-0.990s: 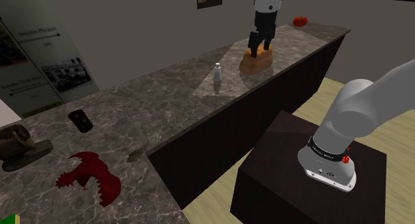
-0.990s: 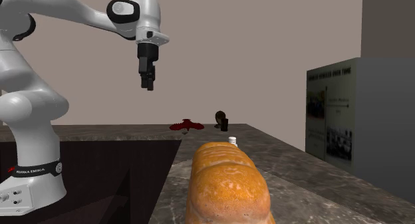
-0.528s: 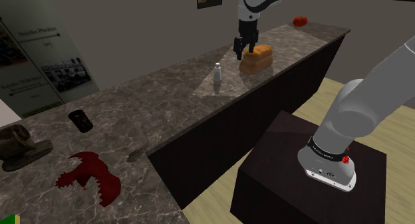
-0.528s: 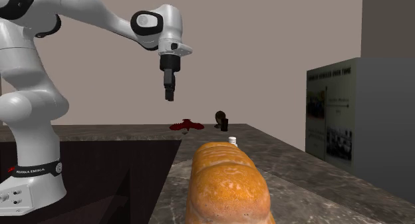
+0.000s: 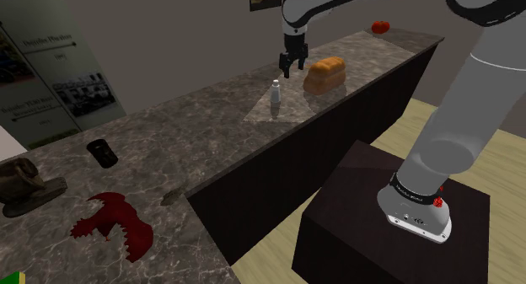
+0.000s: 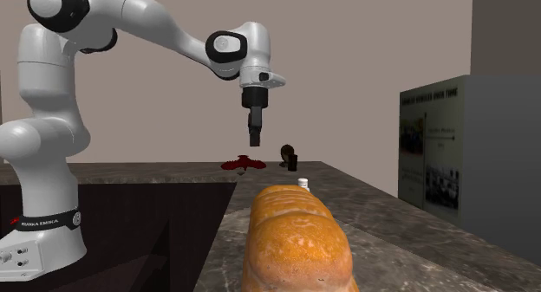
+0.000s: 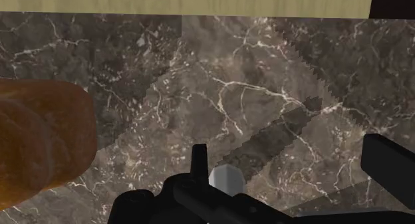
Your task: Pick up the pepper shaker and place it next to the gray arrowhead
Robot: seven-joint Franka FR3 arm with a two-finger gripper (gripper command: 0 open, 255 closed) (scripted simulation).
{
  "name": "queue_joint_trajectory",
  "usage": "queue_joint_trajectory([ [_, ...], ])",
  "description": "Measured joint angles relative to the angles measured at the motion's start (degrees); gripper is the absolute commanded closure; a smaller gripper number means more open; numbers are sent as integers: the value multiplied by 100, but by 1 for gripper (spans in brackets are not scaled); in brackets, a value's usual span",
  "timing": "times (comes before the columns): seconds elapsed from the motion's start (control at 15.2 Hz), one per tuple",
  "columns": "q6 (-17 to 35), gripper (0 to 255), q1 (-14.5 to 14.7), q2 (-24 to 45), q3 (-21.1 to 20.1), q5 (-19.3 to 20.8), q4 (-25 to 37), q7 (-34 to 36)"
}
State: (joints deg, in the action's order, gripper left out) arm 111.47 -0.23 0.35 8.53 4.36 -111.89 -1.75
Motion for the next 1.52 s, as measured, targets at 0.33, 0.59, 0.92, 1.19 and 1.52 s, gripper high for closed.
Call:
queue_joint_trajectory([
  [0.33, 144, 0, -104, 1145, 61, -126, 1007, -221],
  [0.59, 109, 0, -187, 2054, 55, -224, 1951, -328],
  [0.92, 83, 0, -267, 2788, 36, -298, 2707, -390],
  [1.19, 349, 0, -289, 2865, 37, -306, 2520, -407],
  [1.52, 452, 0, -293, 2892, 36, -309, 2446, -408],
])
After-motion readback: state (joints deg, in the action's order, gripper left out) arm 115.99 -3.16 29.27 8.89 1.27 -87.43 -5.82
